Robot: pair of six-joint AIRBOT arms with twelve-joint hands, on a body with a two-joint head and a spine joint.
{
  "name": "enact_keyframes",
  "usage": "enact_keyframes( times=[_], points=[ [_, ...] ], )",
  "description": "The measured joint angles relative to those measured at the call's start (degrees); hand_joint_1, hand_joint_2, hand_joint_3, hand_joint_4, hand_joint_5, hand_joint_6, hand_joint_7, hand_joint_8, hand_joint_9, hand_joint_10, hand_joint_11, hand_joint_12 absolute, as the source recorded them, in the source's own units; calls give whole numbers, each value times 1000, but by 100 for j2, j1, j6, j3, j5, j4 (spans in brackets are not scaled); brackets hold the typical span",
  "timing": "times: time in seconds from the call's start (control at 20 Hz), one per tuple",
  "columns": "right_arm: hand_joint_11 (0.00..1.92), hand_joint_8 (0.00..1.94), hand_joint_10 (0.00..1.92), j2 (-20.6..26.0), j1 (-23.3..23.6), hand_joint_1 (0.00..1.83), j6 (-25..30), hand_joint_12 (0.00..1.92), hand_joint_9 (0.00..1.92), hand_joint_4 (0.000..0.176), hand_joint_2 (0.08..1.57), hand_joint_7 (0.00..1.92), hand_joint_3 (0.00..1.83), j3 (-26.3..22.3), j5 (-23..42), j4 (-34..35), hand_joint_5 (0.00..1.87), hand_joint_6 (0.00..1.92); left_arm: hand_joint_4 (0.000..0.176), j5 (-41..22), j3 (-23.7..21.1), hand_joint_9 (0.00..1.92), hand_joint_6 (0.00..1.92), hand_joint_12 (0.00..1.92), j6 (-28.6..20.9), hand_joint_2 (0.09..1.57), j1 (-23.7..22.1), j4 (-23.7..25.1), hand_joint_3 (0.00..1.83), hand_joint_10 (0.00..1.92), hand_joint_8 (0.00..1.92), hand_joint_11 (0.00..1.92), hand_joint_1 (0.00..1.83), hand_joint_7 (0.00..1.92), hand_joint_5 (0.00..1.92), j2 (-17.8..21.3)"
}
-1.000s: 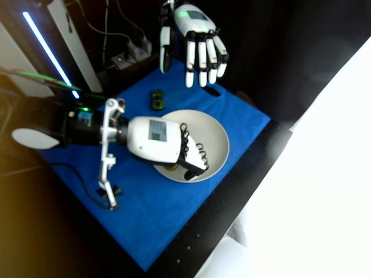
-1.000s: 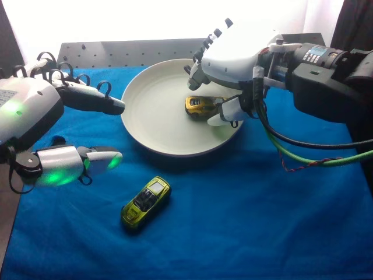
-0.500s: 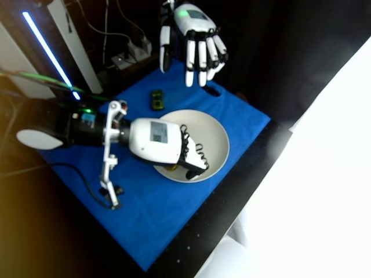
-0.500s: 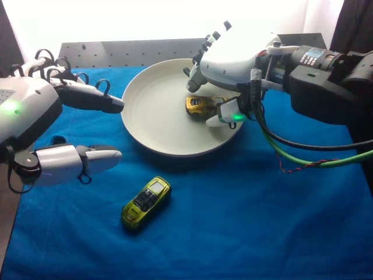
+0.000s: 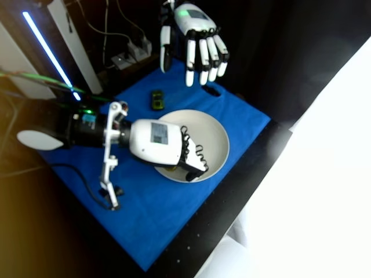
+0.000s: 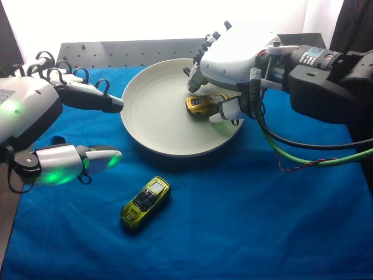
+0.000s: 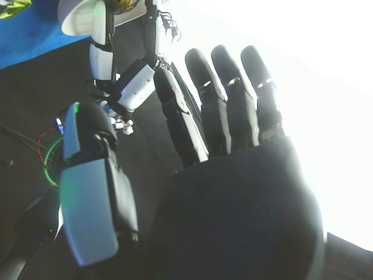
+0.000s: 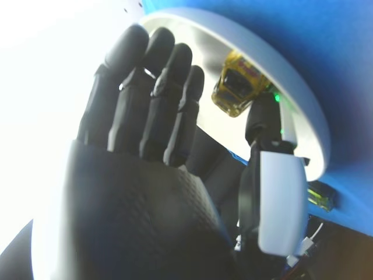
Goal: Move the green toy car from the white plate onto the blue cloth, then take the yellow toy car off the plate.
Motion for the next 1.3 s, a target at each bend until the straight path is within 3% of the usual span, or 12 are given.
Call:
enact_keyframes(
  times=[0.2, 0.25, 0.35, 0.4, 0.45, 0.5, 0.65, 0.75, 1.0, 1.05, 1.2, 1.3],
  points=[
    [334, 16, 422, -31, -4, 1060, 2, 1480, 707, 0, 1026, 826, 0, 28, 20, 0, 760, 6, 150, -15, 0, 256, 4, 1492, -15, 1029, 11, 2, 0, 1055, 756, 0, 635, 452, 791, 0],
    [531, 162, 1037, -42, -4, 1127, 2, 1692, 720, 0, 1022, 967, 0, 39, 26, 0, 790, 7, 148, -15, 0, 232, 5, 1588, -20, 1031, 11, 2, 0, 1121, 797, 0, 664, 436, 798, 0],
    [540, 861, 1382, -42, -35, 1216, 7, 1809, 619, 0, 1054, 736, 1, 39, 57, 7, 875, 28, 136, -20, 0, 225, 4, 1618, -22, 1029, 11, -2, 0, 1099, 748, 0, 661, 442, 801, 0],
    [460, 810, 1182, -48, -37, 1162, 4, 1711, 641, 0, 1136, 713, 0, 39, 66, 15, 898, 876, 129, -24, 0, 254, 2, 1505, -24, 1035, 11, 0, 0, 971, 664, 0, 665, 469, 799, 0],
    [459, 1204, 1244, -48, -37, 1173, 2, 1750, 609, 0, 1185, 787, 3, 42, 81, 17, 833, 1164, 127, -26, 0, 234, 2, 1557, -28, 1035, 13, 2, 0, 1091, 729, 0, 660, 461, 801, 0],
    [469, 1288, 1291, -52, -39, 1177, 2, 1756, 604, 1, 1202, 778, 1, 46, 107, 22, 835, 1237, 134, -44, 0, 209, 3, 1617, -50, 1035, 24, 4, 0, 1192, 813, 0, 649, 428, 795, 0],
    [504, 1304, 1268, -52, -39, 1180, 2, 1731, 653, 0, 1211, 757, 2, 46, 109, 20, 846, 1277, 158, -46, 0, 188, 4, 1697, -66, 1039, 42, -15, 0, 1317, 1015, 0, 624, 351, 794, 0],
    [562, 1328, 1289, -52, -39, 1182, 0, 1735, 702, 0, 1205, 774, 0, 44, 111, 20, 856, 1218, 143, -59, 0, 228, 6, 1657, -68, 1040, 55, -15, 0, 1144, 833, 0, 642, 419, 805, 0],
    [682, 1176, 1132, 26, -39, 1209, -2, 1583, 843, 7, 1156, 895, 0, -76, 157, 20, 915, 1105, 151, -96, 0, 251, 0, 1550, -96, 1047, 118, -59, 0, 991, 683, 0, 643, 451, 794, 0],
    [725, 1121, 1348, 105, -39, 1335, 0, 1605, 858, 0, 1155, 878, 2, -164, 179, 20, 862, 1103, 150, -111, 0, 259, 1, 1510, -101, 1048, 118, -76, 0, 919, 616, 0, 647, 463, 793, 0],
    [753, 1083, 1367, 323, -11, 1369, 0, 1552, 870, 0, 1148, 883, 0, -363, 319, 22, 870, 1092, 156, -120, 0, 285, 4, 1527, -107, 1041, 127, -79, 0, 843, 416, 0, 670, 550, 808, -2],
    [774, 1070, 1328, 531, 39, 1373, 0, 1517, 890, 0, 1141, 904, 0, -542, 494, 24, 873, 1083, 128, -118, 0, 321, 3, 1504, -109, 1048, 170, -118, 0, 745, 264, 0, 683, 614, 815, -9]
  ],
)
